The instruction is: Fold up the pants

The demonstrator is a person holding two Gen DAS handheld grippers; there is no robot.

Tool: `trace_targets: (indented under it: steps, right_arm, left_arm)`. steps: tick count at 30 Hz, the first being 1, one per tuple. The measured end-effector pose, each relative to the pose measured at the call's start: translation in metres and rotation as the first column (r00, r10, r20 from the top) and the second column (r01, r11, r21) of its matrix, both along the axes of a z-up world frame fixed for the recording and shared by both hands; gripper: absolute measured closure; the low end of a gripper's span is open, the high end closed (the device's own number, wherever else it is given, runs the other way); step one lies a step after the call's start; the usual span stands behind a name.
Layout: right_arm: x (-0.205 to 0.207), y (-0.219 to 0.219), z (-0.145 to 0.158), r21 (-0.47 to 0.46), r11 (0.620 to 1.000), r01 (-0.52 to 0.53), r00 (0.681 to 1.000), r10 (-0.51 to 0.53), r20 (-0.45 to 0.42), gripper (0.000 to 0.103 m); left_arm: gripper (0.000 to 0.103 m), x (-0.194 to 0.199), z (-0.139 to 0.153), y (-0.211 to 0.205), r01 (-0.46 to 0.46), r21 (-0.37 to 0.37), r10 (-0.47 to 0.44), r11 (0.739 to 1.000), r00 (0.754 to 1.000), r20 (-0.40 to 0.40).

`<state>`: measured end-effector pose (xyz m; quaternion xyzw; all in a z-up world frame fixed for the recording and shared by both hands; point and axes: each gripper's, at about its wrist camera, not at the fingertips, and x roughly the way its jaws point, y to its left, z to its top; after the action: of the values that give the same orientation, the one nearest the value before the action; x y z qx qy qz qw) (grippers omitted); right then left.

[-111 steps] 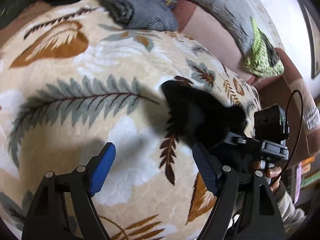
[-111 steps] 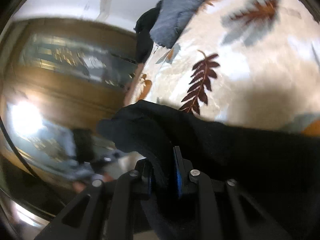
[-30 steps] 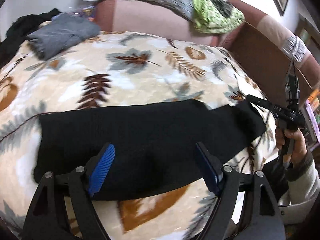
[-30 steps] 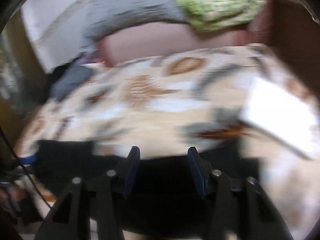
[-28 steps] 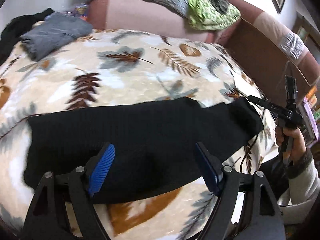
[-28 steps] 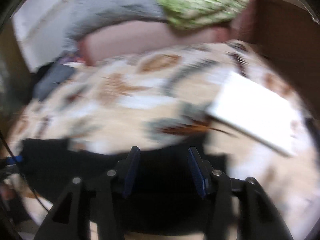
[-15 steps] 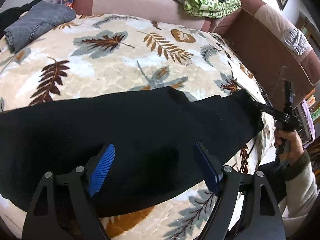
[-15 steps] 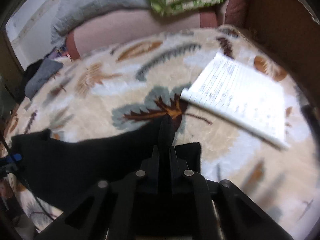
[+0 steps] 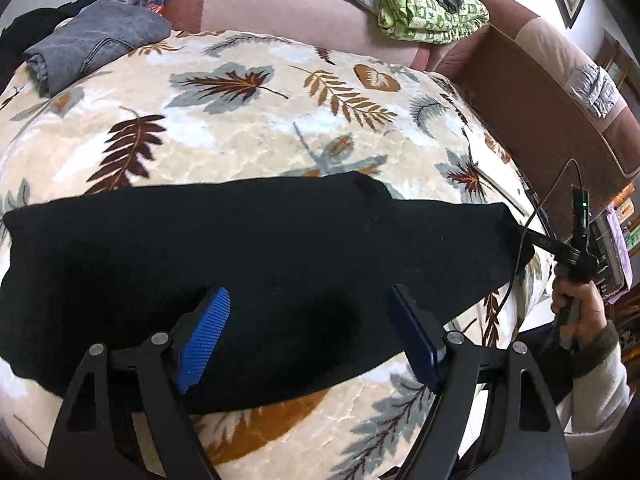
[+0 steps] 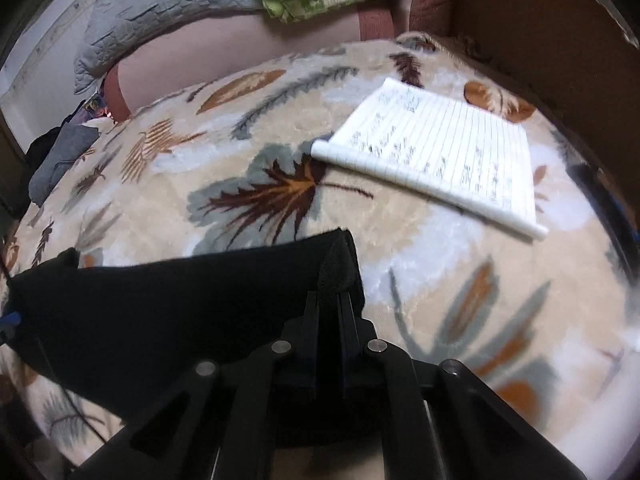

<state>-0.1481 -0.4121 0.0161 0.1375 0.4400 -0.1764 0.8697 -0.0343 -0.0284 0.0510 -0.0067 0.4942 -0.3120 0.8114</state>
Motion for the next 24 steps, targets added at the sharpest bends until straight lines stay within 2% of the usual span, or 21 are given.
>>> trace_targets:
  steps: [5, 7, 9, 10, 12, 14, 16, 17, 19, 20, 22, 24]
  right_arm:
    - [0.001, -0.003, 0.0, 0.001, 1.0, 0.007, 1.0, -0.007, 0.01, 0.095]
    - [0.001, 0.0, 0.0, -0.006, 1.0, 0.013, 1.0, -0.013, 0.011, 0.089]
    - [-0.001, 0.009, 0.011, -0.006, 1.0, -0.005, 0.999, 0.005, 0.038, 0.077]
    - [-0.002, 0.018, 0.019, -0.01, 0.999, -0.033, 0.997, 0.033, 0.065, 0.074]
    - [-0.005, 0.044, 0.035, -0.031, 0.993, -0.114, 0.986, 0.117, 0.118, 0.059]
    - [-0.003, 0.08, 0.045, -0.037, 0.973, -0.228, 0.96, 0.231, 0.157, 0.057]
    - [0.004, 0.122, 0.046, -0.037, 0.93, -0.367, 0.915, 0.368, 0.164, 0.058]
    - [0.009, 0.138, 0.045, -0.066, 0.915, -0.399, 0.903, 0.405, 0.147, 0.058]
    - [0.02, 0.168, 0.04, -0.164, 0.897, -0.41, 0.901, 0.427, 0.079, 0.058]
    - [0.026, 0.18, 0.036, -0.155, 0.885, -0.439, 0.889, 0.453, 0.07, 0.056]
    - [0.031, 0.199, 0.035, -0.038, 0.842, -0.539, 0.833, 0.539, 0.128, 0.056]
    - [0.036, 0.228, 0.034, 0.005, 0.779, -0.627, 0.769, 0.618, 0.162, 0.058]
  left_arm:
    - [0.022, -0.002, 0.005, 0.017, -0.035, -0.016, 0.036, 0.999, 0.999, 0.013]
    - [0.022, 0.0, 0.004, 0.023, -0.055, -0.02, 0.055, 0.998, 0.998, 0.004]
    - [0.022, 0.001, 0.005, 0.029, -0.072, -0.024, 0.072, 0.997, 0.997, 0.002]
    - [0.022, 0.002, 0.007, 0.034, -0.082, -0.029, 0.082, 0.996, 0.997, 0.006]
    - [0.022, 0.004, 0.01, 0.041, -0.102, -0.033, 0.103, 0.994, 0.995, 0.016]
    - [0.022, 0.008, 0.011, 0.047, -0.124, -0.034, 0.125, 0.992, 0.992, 0.017]
    - [0.022, 0.014, 0.01, 0.053, -0.151, -0.033, 0.151, 0.988, 0.989, 0.006]
    - [0.022, 0.016, 0.008, 0.054, -0.16, -0.032, 0.16, 0.987, 0.987, -0.001]
    - [0.022, 0.018, 0.004, 0.057, -0.168, -0.027, 0.167, 0.985, 0.986, -0.013]
    - [0.022, 0.018, 0.002, 0.057, -0.168, -0.021, 0.168, 0.986, 0.986, -0.018]
    - [0.022, 0.017, 0.001, 0.059, -0.166, -0.018, 0.165, 0.986, 0.986, -0.012]
    - [0.022, 0.017, 0.0, 0.062, -0.17, -0.018, 0.17, 0.985, 0.985, -0.011]
